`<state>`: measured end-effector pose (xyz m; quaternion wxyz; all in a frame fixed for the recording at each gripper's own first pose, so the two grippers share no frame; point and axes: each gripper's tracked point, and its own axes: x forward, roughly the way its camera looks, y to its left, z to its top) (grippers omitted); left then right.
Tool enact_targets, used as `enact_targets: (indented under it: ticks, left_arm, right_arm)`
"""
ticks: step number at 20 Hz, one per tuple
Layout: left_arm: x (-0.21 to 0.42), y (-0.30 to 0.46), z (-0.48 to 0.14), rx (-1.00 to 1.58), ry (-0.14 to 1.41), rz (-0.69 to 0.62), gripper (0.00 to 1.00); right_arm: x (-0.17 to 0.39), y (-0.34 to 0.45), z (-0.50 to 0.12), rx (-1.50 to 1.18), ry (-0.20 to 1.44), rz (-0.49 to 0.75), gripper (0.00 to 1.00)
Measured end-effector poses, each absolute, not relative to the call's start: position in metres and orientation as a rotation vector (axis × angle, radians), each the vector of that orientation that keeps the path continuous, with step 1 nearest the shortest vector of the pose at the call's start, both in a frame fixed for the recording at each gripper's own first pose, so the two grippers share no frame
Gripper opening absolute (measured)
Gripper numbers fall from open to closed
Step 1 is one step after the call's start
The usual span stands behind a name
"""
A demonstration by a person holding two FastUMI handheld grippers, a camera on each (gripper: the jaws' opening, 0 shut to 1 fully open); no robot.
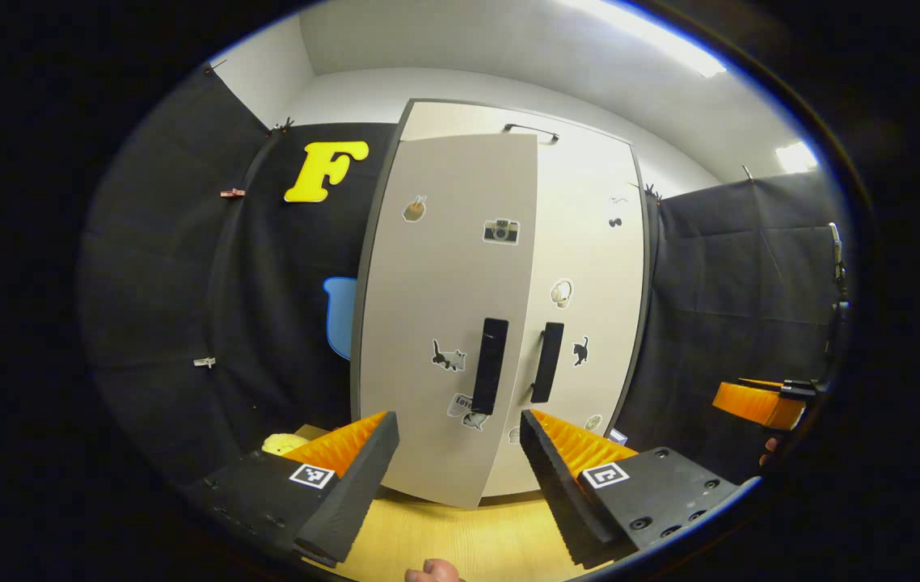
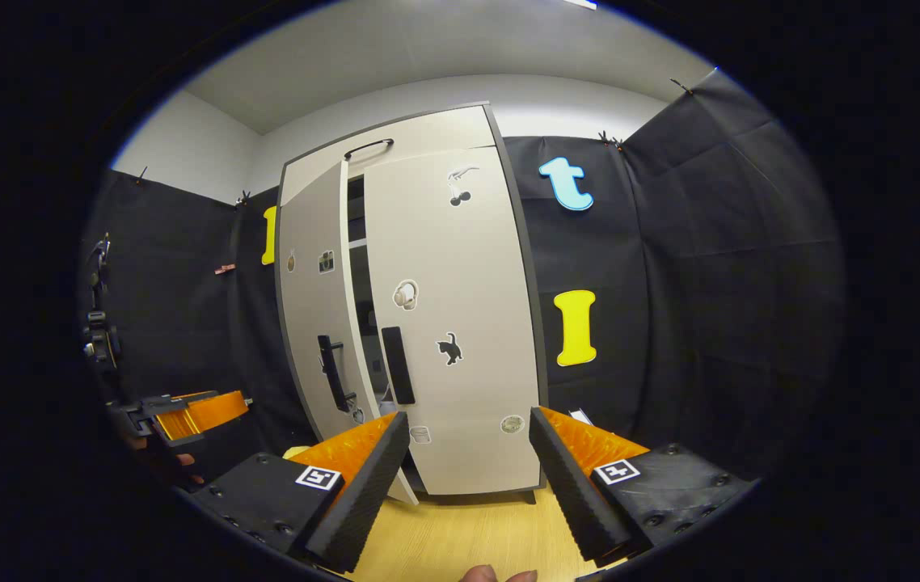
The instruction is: Grab one shoe with the right hand and put it into the shoe cabinet, grab the other shoe with the left hand and put it into the shoe cabinet; then close the right door with the right hand and the left door with the left hand.
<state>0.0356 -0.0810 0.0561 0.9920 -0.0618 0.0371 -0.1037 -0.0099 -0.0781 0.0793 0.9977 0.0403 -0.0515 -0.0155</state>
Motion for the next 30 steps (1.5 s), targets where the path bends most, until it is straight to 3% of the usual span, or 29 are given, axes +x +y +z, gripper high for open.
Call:
enact_targets:
  ticks: [12,30]
  left_arm:
    - [0.006,-0.067,0.048,-0.067,0.079,-0.178,0.95]
    - [0.002,-0.075,0.043,-0.015,0.080,-0.187,0.95]
  right_arm:
    - [-0.023,-0.034,0.067,0.046,-0.116,-0.040,0.98]
    - [-0.027,-0.038,0.056,0.036,-0.106,-0.047,0.98]
